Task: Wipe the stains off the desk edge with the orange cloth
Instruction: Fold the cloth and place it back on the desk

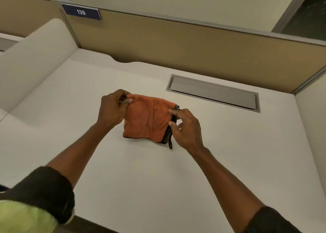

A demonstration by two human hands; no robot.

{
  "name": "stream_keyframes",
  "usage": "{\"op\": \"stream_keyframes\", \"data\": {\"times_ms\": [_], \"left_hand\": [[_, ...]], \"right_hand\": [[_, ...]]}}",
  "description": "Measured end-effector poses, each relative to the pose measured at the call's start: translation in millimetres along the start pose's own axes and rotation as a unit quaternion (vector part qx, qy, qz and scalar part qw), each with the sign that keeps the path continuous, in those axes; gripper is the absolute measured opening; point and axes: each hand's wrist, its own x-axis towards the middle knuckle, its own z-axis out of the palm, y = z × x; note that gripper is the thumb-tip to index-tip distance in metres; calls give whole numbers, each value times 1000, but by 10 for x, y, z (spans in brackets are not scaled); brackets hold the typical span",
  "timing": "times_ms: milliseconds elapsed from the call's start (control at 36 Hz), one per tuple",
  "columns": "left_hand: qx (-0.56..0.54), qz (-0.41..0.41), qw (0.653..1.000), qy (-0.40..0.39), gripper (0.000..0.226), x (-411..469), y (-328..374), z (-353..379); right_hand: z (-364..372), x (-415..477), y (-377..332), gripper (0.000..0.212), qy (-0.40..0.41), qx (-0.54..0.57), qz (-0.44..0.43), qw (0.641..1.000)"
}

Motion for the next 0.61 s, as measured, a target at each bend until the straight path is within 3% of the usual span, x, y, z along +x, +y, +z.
{"op": "stream_keyframes", "data": {"times_ms": [194, 361, 500, 611], "left_hand": [[16, 48, 997, -58, 11, 758, -393, 284], [29, 43, 996, -69, 16, 1204, -406, 584], [147, 17, 987, -59, 57, 1189, -427, 778], [254, 155, 938, -177, 81, 1072, -531, 903]], "right_hand": [[367, 710, 103, 64, -70, -85, 70, 991], [454, 1089, 308, 73, -100, -143, 89, 981], [504, 1118, 429, 71, -91, -170, 86, 977], [593, 1015, 421, 68, -91, -177, 112, 974]]}}
